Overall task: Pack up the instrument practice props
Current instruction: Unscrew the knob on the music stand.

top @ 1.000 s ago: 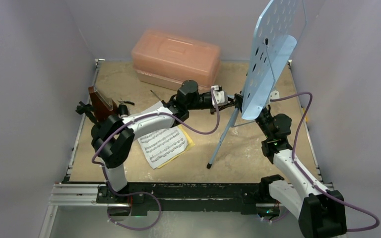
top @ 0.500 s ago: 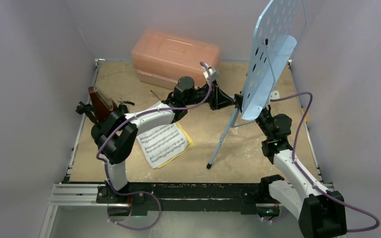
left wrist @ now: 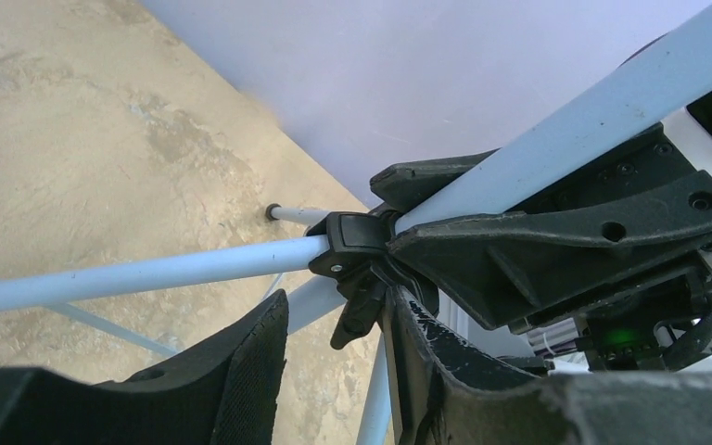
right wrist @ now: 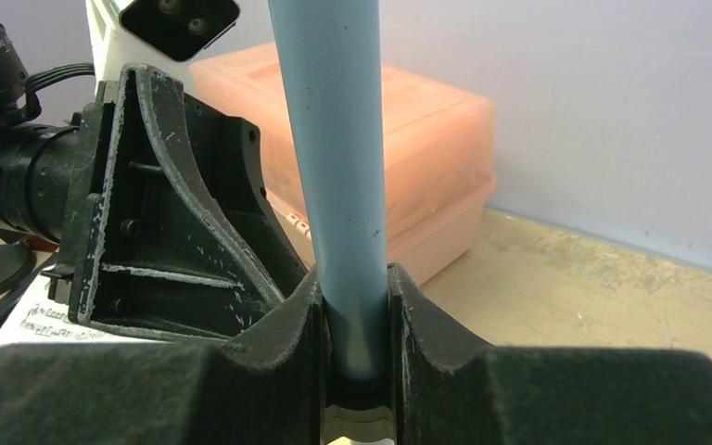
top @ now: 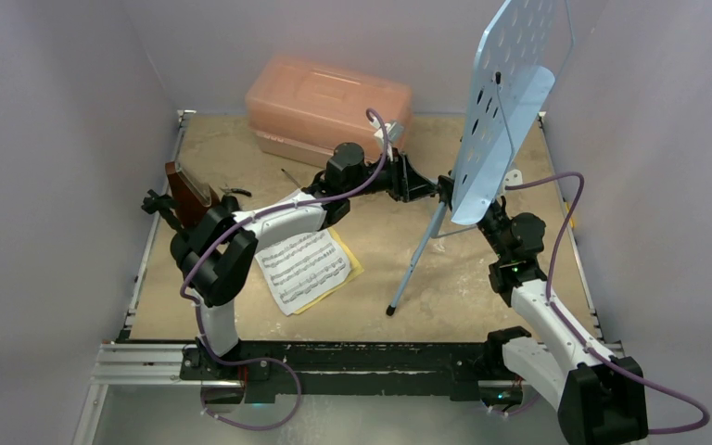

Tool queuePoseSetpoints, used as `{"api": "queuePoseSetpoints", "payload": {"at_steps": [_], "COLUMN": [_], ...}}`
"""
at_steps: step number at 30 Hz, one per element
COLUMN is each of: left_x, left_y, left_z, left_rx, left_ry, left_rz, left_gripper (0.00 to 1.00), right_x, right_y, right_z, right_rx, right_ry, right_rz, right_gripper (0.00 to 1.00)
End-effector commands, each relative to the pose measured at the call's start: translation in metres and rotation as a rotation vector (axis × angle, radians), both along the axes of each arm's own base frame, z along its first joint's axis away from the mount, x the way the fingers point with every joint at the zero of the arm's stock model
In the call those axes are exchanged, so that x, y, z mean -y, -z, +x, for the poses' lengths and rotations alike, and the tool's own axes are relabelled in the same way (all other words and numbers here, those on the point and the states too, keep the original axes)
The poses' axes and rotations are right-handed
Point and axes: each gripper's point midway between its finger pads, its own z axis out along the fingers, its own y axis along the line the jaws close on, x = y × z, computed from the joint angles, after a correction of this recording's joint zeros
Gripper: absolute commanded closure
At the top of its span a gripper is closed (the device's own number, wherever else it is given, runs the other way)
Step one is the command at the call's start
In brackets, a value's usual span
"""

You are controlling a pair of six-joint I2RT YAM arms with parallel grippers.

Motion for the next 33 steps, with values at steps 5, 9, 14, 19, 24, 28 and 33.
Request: {"api": "queuePoseSetpoints", "payload": {"at_steps": [5, 9, 14, 19, 24, 28, 33], "left_x": [-0.003, -0.004, -0.008, -0.012, -0.017, -0.021, -0.028], "left_y": [-0.016, -0.014, -0.007, 0.004, 0.016, 0.022, 0.031], "left_z": [0.021, 0.020, 0.023, 0.028, 0.036, 0.042, 0.048], "left_rx": [-0.052, -0.087, -0.156, -0.231, -0.229, -0.199, -0.179], "left_ry": [-0.095, -0.097, -0.128, -0.145, -0.204, -0.247, -0.294], "left_rz": [-0.051, -0.057, -0.077, -0.105, -0.065, -0.005, 0.052], "left_gripper": [0.68, 0.77, 0.76, 0.73, 0.67, 0.64, 0.64], "right_x": [-0.014, -0.014, -0.014, -0.014, -0.014, -0.014, -0.015], "right_y": [-0.023, -0.024, -0.023, -0.024, -0.024, -0.024, -0.023], "right_z": [-0.011, -0.012, -0.012, -0.012, -0.013, -0.012, -0.012], "right_rx": [-0.012, -0.009, -0.012, -0.009, -0.008, -0.010, -0.013], "right_ry": [-0.091, -0.090, -0.092, -0.089, -0.090, -0.091, -0.093], "right_rz": [0.106, 0.106, 0.107, 0.106, 0.106, 0.106, 0.106], "right_gripper": [0.94, 0.94, 0.94, 0.94, 0.94, 0.94, 0.94]}}
